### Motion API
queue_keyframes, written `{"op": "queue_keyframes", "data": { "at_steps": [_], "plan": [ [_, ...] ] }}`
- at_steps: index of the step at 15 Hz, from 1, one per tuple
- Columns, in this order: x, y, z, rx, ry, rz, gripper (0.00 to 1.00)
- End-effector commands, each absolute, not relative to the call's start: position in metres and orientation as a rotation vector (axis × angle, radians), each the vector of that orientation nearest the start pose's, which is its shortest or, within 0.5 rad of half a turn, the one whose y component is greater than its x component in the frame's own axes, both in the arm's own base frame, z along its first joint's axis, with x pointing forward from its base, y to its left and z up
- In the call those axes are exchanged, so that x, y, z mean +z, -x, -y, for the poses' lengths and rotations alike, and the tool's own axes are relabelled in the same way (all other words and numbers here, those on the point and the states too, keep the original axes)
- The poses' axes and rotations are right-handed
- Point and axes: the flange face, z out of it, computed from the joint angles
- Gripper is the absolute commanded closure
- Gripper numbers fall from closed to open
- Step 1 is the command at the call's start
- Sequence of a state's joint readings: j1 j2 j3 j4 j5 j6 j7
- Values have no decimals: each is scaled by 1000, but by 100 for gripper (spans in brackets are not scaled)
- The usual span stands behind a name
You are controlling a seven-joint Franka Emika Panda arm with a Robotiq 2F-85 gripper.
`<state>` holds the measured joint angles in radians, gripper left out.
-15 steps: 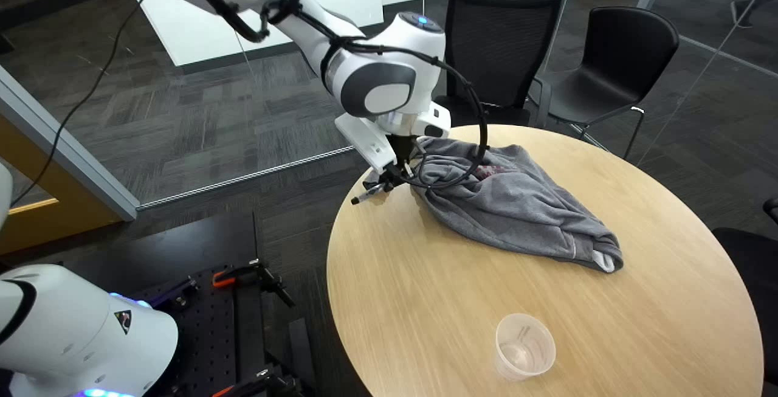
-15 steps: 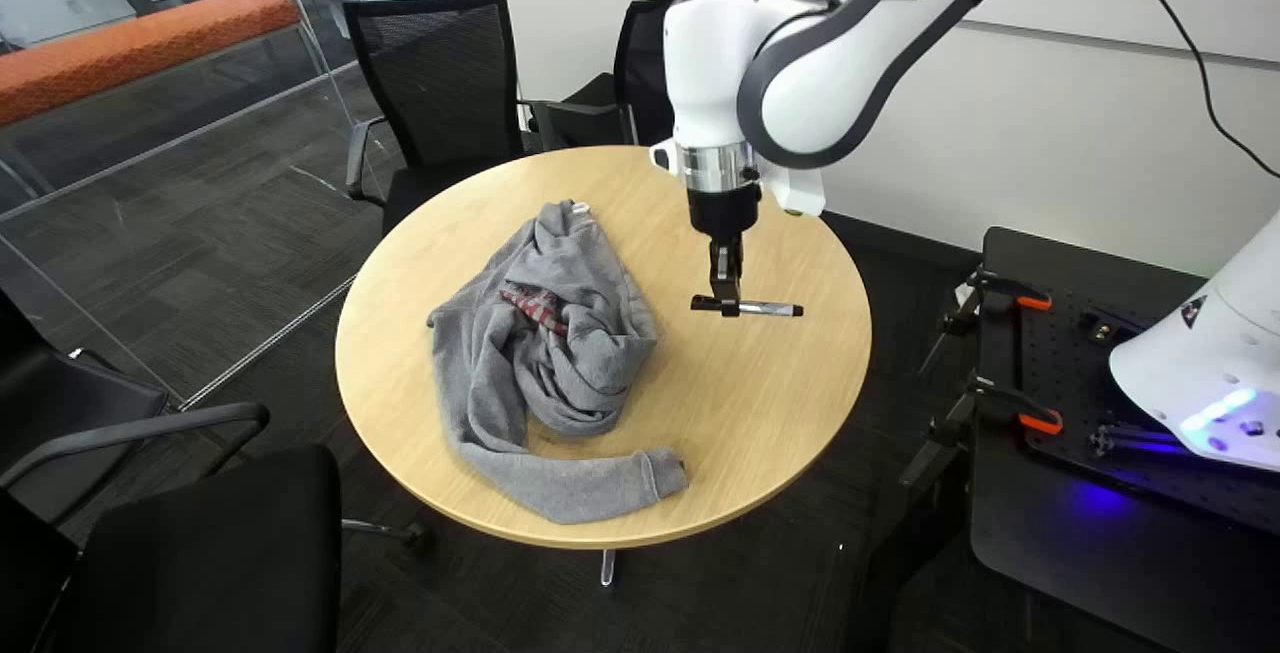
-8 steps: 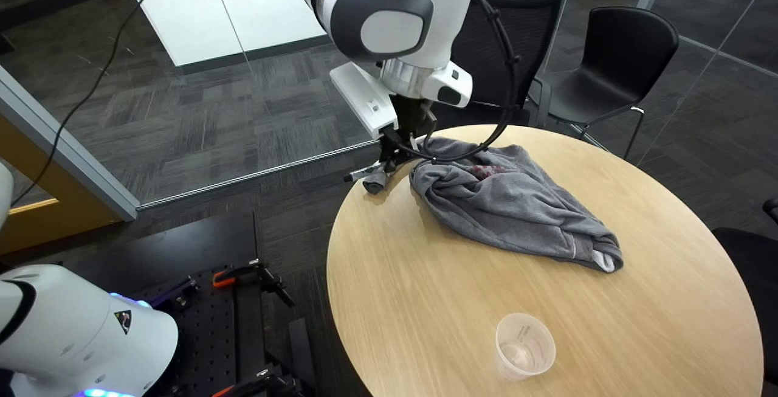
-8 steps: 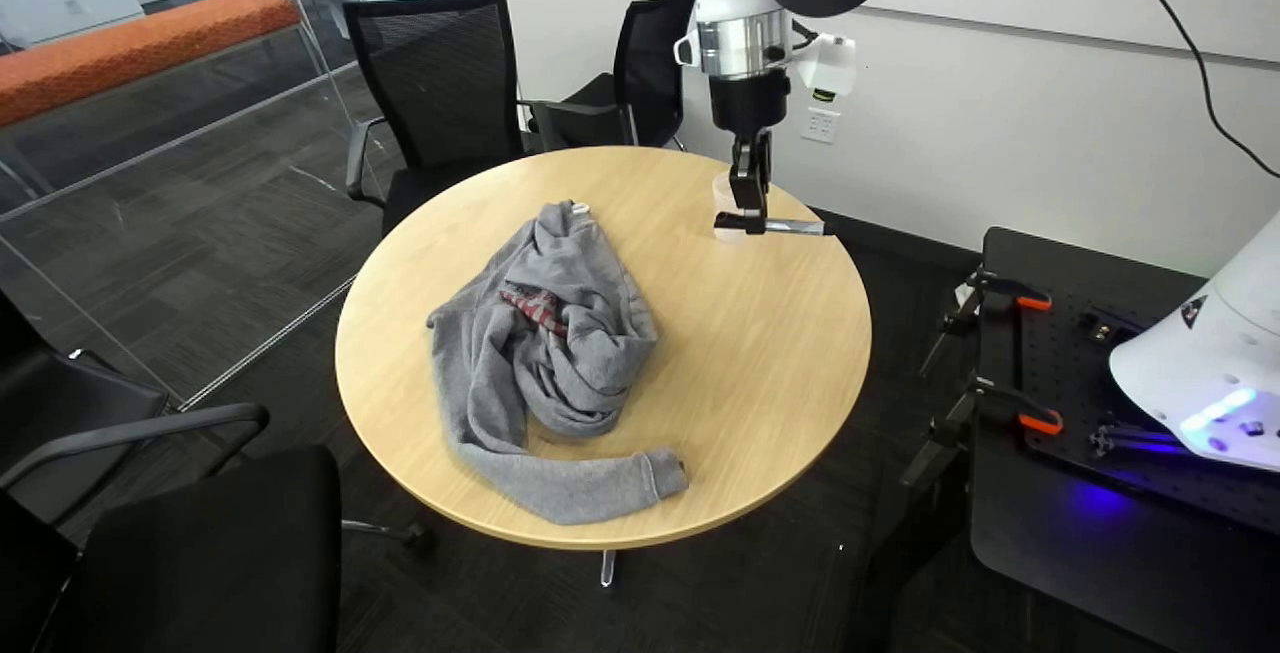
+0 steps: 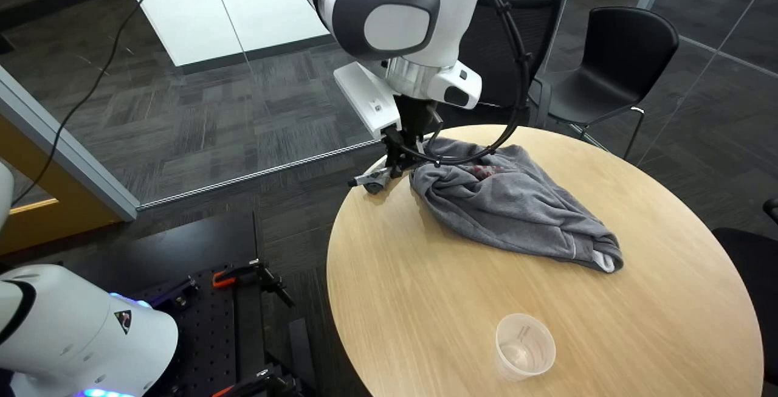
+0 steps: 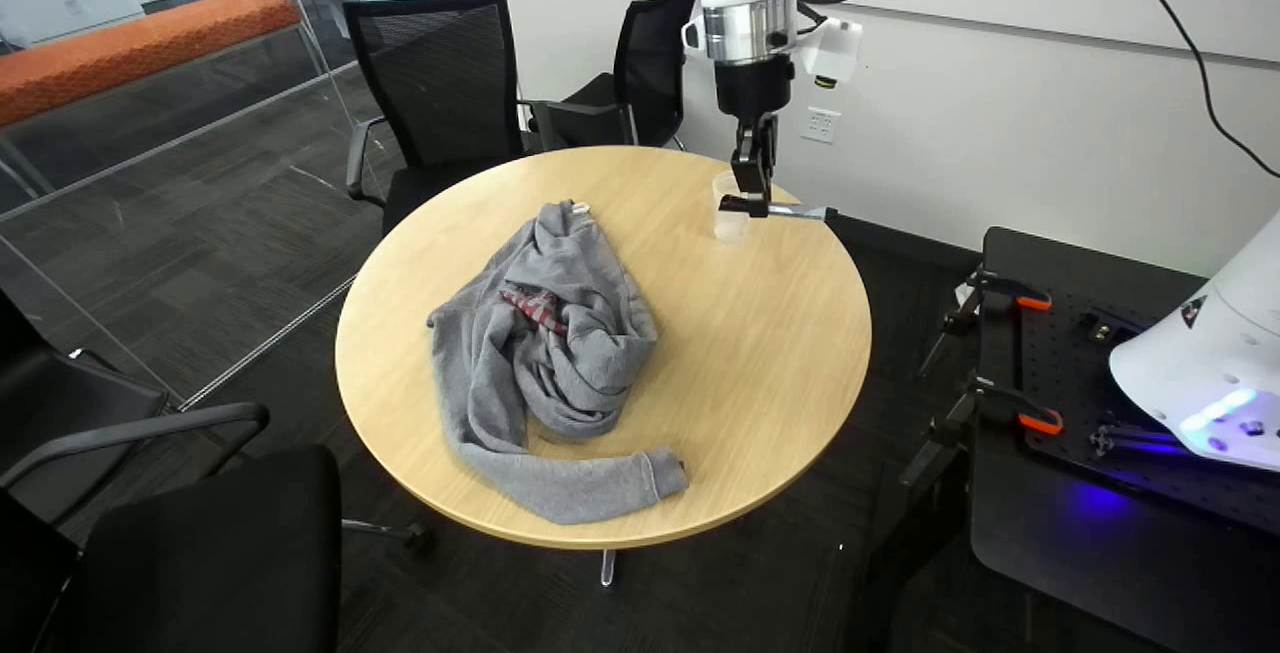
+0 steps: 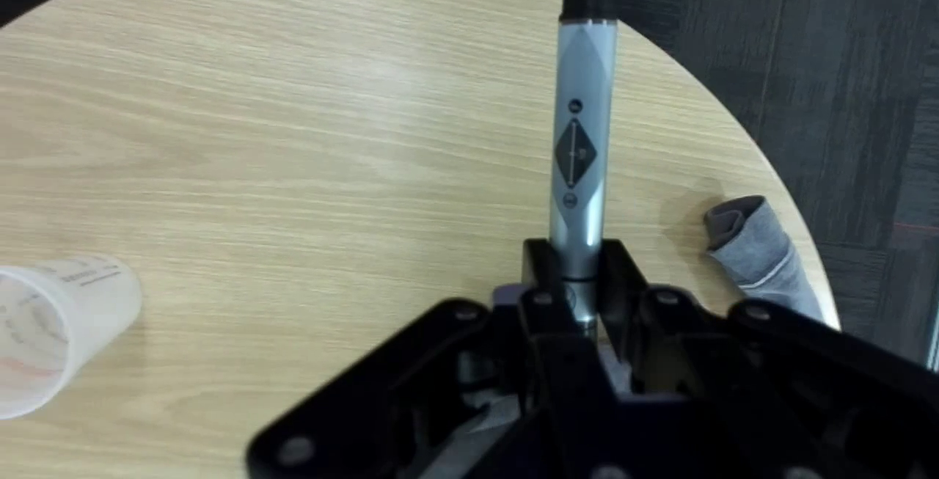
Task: Put the marker into the cup.
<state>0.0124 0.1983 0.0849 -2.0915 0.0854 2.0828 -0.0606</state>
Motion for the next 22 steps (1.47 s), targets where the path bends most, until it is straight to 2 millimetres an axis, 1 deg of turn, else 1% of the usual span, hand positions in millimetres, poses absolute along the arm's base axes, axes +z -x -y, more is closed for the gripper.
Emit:
{"op": "queue_keyframes", "data": {
  "at_steps": [1, 3, 5, 10, 14, 16, 19, 22],
  "plan": [
    [330, -549, -28, 258, 3164, -10, 95],
    [332, -556, -15, 228, 3234, -119, 95],
    [331, -562, -10, 190, 3301, -244, 95],
    [327, -575, -14, 21, 3402, -625, 95],
    [323, -582, -17, -135, 3410, -965, 95],
    [321, -586, -15, -216, 3398, -1143, 95],
    [319, -593, -12, -362, 3351, -1401, 95],
    [318, -600, -5, -530, 3275, -1640, 95]
  ]
}}
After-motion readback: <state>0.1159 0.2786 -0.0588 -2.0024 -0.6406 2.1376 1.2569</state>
